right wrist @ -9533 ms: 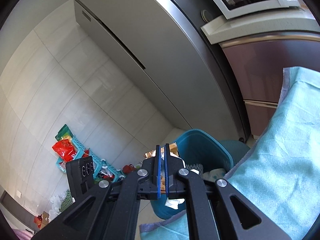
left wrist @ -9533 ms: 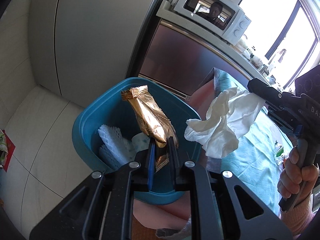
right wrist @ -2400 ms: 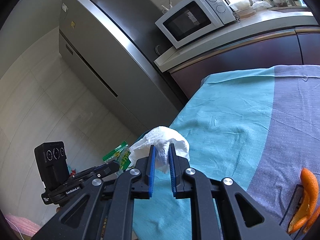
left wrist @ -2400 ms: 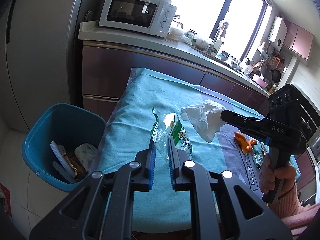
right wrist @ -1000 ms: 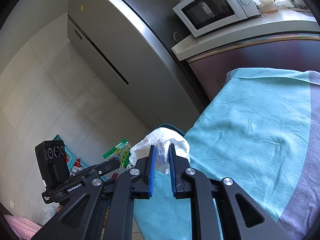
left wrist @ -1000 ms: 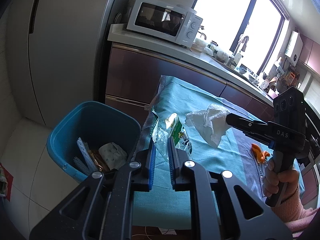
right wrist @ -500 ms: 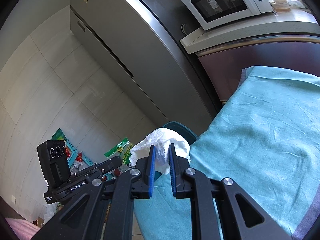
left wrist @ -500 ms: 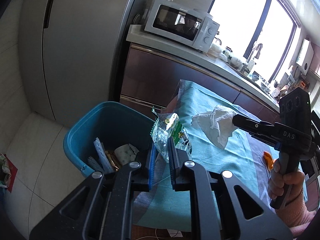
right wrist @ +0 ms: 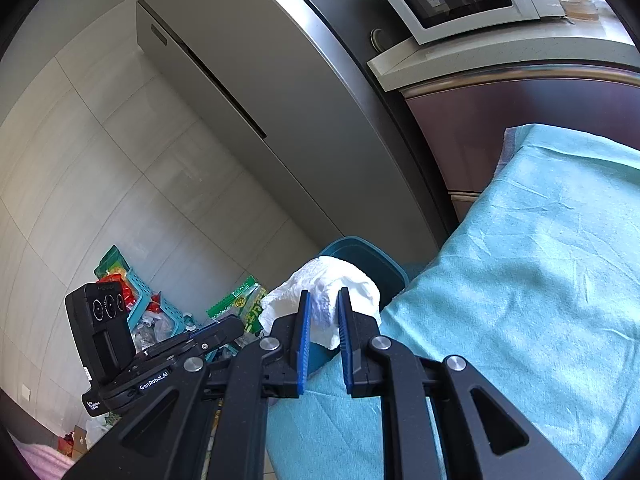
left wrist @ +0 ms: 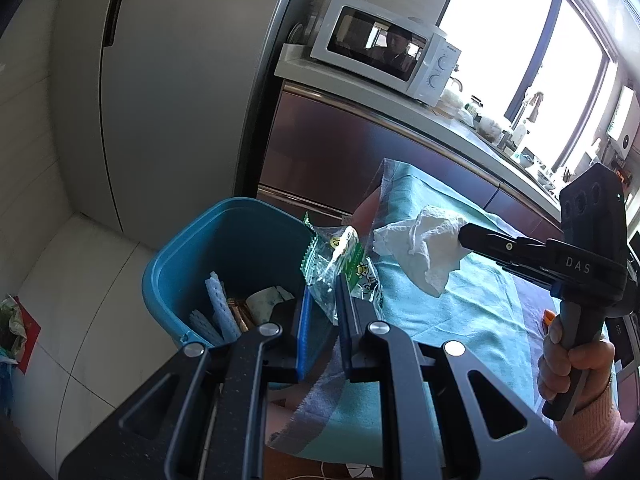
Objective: Collect trash
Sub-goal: 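Open both tools over the teal bin to drop wrapper and tissue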
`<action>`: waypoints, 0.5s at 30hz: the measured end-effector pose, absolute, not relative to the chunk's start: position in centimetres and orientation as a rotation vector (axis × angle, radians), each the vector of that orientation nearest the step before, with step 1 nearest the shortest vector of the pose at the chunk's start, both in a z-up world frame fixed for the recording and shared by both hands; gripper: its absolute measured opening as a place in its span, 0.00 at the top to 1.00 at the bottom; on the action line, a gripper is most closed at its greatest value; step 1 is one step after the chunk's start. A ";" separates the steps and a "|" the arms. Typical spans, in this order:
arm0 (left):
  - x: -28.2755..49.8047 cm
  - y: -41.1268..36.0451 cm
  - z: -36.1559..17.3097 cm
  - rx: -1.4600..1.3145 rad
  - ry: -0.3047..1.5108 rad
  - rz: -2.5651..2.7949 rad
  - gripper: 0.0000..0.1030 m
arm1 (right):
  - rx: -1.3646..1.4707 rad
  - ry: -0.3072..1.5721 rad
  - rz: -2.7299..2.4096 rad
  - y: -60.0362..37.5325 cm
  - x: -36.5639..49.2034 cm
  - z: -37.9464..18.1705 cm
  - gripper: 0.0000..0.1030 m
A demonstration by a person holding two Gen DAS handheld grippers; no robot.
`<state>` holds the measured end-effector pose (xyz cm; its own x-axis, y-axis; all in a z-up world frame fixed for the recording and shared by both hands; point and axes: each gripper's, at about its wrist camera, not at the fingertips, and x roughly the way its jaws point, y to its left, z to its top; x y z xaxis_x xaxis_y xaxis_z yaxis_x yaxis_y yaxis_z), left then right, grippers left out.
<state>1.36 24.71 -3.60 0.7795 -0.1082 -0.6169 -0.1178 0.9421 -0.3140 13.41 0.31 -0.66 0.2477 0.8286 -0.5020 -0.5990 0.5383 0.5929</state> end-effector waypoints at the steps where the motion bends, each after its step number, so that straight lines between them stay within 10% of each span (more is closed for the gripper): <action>1: 1.4 24.8 -3.7 -0.351 0.683 0.010 0.88 | 0.301 0.882 0.991 0.5 13.5 -0.7 0.88; 15: 2.4 26.5 -5.5 -0.375 0.719 0.072 0.88 | 0.229 0.936 0.980 4.2 14.6 -1.5 0.88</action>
<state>2.35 26.47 -5.50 0.7533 -0.0636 -0.6546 -0.1915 0.9309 -0.3109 14.58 4.22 -1.47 0.2181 0.7905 -0.5723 -0.6080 0.5688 0.5539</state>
